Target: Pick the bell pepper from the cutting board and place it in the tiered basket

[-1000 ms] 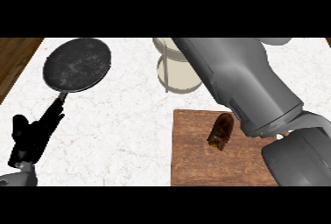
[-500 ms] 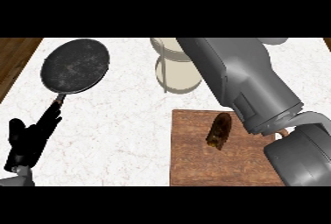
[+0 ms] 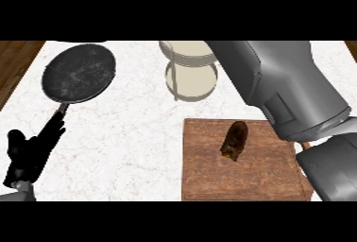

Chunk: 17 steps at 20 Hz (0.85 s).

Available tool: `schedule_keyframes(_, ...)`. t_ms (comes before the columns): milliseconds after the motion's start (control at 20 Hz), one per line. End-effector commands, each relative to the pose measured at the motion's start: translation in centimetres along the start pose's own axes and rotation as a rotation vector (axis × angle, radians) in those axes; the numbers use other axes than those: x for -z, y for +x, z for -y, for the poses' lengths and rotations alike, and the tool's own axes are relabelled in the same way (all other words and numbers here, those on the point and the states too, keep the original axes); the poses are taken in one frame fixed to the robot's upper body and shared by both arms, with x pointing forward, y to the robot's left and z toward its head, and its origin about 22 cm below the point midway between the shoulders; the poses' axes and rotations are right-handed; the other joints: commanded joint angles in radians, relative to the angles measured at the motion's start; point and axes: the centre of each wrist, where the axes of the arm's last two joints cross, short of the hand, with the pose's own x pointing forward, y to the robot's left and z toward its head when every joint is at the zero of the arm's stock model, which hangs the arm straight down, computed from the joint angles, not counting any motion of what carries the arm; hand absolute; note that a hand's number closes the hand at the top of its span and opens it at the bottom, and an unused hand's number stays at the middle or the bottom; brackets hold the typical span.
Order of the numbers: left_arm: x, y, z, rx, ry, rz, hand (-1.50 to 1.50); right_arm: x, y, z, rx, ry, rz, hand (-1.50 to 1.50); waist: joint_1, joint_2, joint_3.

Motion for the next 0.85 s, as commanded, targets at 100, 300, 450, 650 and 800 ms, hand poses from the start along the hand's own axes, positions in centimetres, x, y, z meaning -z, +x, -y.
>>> schedule_keyframes(100,-0.4,-1.2,0.2,-0.018,0.036,-0.023,0.00,0.2,0.5,3.2,0.274,-0.026,-0.190,-1.50,-0.033,-0.015,0.001)
schedule_keyframes(300,-0.9,-2.3,-1.1,-0.019,0.055,-0.047,0.00,1.9,-1.0,5.4,0.460,0.013,-0.223,-1.50,-0.066,-0.027,0.002)
schedule_keyframes(450,-1.9,-3.0,-2.7,-0.024,0.090,-0.062,0.00,1.9,-1.7,5.9,0.649,0.022,-0.209,-1.50,-0.099,-0.046,0.005)
schedule_keyframes(650,-2.5,-3.0,-1.5,-0.046,0.093,-0.075,0.00,2.7,-3.9,5.9,0.803,-0.022,-0.165,-1.50,-0.117,-0.055,0.007)
schedule_keyframes(800,-3.3,-4.5,-2.1,-0.046,0.126,-0.101,0.00,0.0,-3.6,2.8,0.814,0.078,-0.112,-1.50,-0.141,-0.063,0.006)
